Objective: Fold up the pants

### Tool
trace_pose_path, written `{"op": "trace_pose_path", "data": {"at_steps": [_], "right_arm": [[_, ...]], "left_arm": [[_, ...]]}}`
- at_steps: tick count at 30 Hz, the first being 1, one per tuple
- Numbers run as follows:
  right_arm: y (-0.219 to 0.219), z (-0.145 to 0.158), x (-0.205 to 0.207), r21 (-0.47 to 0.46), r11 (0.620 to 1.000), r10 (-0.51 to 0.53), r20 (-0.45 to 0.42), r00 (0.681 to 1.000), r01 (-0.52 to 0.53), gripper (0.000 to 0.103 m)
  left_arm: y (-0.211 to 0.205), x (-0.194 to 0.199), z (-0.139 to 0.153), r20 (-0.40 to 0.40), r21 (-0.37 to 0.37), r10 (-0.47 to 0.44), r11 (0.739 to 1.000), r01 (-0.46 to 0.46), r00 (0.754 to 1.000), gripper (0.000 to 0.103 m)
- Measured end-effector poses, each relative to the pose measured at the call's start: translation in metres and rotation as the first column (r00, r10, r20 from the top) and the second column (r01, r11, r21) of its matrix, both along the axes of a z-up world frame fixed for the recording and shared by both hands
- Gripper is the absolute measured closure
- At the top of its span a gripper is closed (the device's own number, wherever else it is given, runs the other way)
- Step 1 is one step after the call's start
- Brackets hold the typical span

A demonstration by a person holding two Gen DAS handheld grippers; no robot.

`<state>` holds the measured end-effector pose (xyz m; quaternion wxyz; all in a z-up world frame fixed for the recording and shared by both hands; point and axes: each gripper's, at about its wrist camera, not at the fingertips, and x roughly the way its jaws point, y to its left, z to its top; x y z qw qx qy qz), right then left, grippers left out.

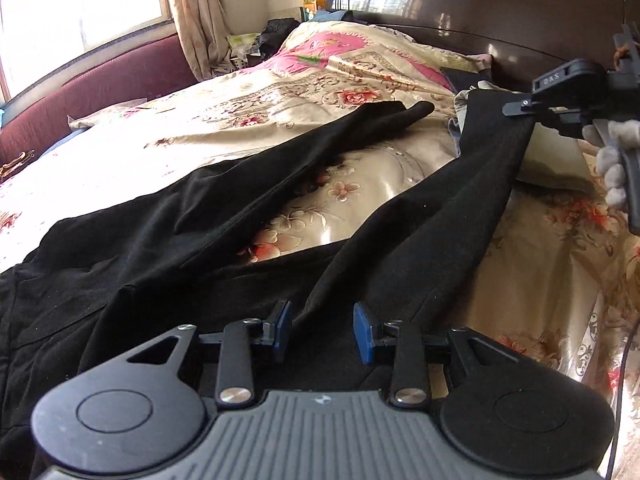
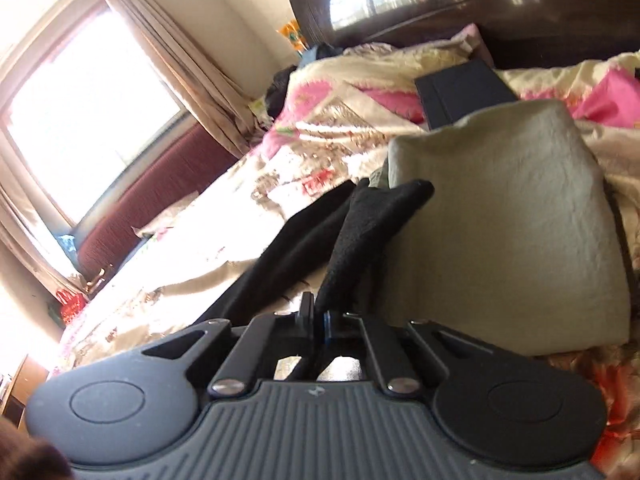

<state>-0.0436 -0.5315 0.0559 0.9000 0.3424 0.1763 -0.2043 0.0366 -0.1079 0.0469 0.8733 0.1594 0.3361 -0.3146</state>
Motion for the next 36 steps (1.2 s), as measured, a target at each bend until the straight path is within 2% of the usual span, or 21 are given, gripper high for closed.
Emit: {"op": "trace_pose_path", "data": {"at_steps": [2, 4, 6, 8, 12, 15, 18, 21, 23, 27, 30, 32, 34, 36], "right_arm": [[0.001, -0.006, -0.018, 0.012, 1.000, -0.015, -0.015, 1.000, 0.015, 0.097], [-0.001, -0.027, -0.026, -0.001, 1.000, -0.025, -0.095, 0.995, 0.025, 0.090], [-0.011, -0.050, -0.023, 0.044, 0.998, -0.037, -0.178, 0.983, 0.046, 0.090], [-0.017, -0.063, -0.027, 0.082, 0.994, -0.060, -0.182, 0.982, 0.076, 0.085], [-0.028, -0.058, -0.033, 0.059, 0.987, -0.141, -0.143, 0.980, 0.151, 0.085], [-0.034, -0.061, -0.032, 0.046, 0.983, -0.167, -0.214, 0.962, 0.181, 0.086], [-0.021, -0.052, -0.031, -0.058, 0.986, -0.168, -0.241, 0.956, 0.158, 0.090], [-0.011, -0.044, -0.034, -0.088, 0.982, -0.185, -0.270, 0.945, 0.167, 0.091], [-0.004, -0.038, -0.036, -0.141, 0.977, -0.199, -0.307, 0.931, 0.162, 0.088], [0.025, -0.012, -0.041, -0.301, 0.946, -0.218, -0.320, 0.922, 0.119, 0.085], [0.052, 0.012, -0.033, -0.392, 0.919, -0.166, -0.308, 0.937, 0.034, 0.084], [0.065, 0.025, -0.009, -0.395, 0.915, -0.045, -0.304, 0.952, -0.083, 0.073], [0.084, 0.030, 0.028, -0.372, 0.897, 0.119, -0.318, 0.940, -0.240, 0.067], [0.108, 0.031, 0.073, -0.355, 0.849, 0.281, -0.325, 0.903, -0.392, 0.067]], "left_arm": [[-0.005, -0.001, -0.003, -0.012, -0.013, -0.013, 1.000, 0.013, 1.000, 0.054], [-0.014, -0.004, -0.012, -0.017, -0.004, -0.038, 0.999, 0.038, 0.999, 0.054], [-0.023, -0.006, -0.021, -0.020, 0.028, -0.057, 0.998, 0.057, 0.998, 0.054], [-0.027, -0.007, -0.029, -0.022, 0.060, -0.065, 0.996, 0.066, 0.998, 0.054], [-0.019, -0.003, -0.041, -0.031, 0.088, -0.013, 0.996, 0.016, 0.999, 0.054], [-0.008, 0.008, -0.052, -0.057, 0.093, 0.045, 0.995, -0.040, 0.997, 0.053], [0.005, 0.011, -0.049, -0.052, 0.076, 0.075, 0.995, -0.071, 0.996, 0.053], [0.020, 0.012, -0.042, -0.022, 0.067, 0.094, 0.993, -0.092, 0.995, 0.052], [0.035, 0.016, -0.036, -0.004, 0.057, 0.120, 0.991, -0.119, 0.993, 0.052], [0.071, 0.031, -0.020, 0.033, 0.025, 0.181, 0.983, -0.181, 0.983, 0.051], [0.100, 0.047, -0.008, 0.082, 0.021, 0.226, 0.973, -0.229, 0.971, 0.047], [0.117, 0.061, -0.002, 0.110, 0.033, 0.247, 0.967, -0.252, 0.963, 0.045], [0.132, 0.078, 0.002, 0.135, 0.056, 0.262, 0.961, -0.271, 0.956, 0.044], [0.147, 0.101, 0.005, 0.167, 0.090, 0.267, 0.954, -0.284, 0.949, 0.040]]}}
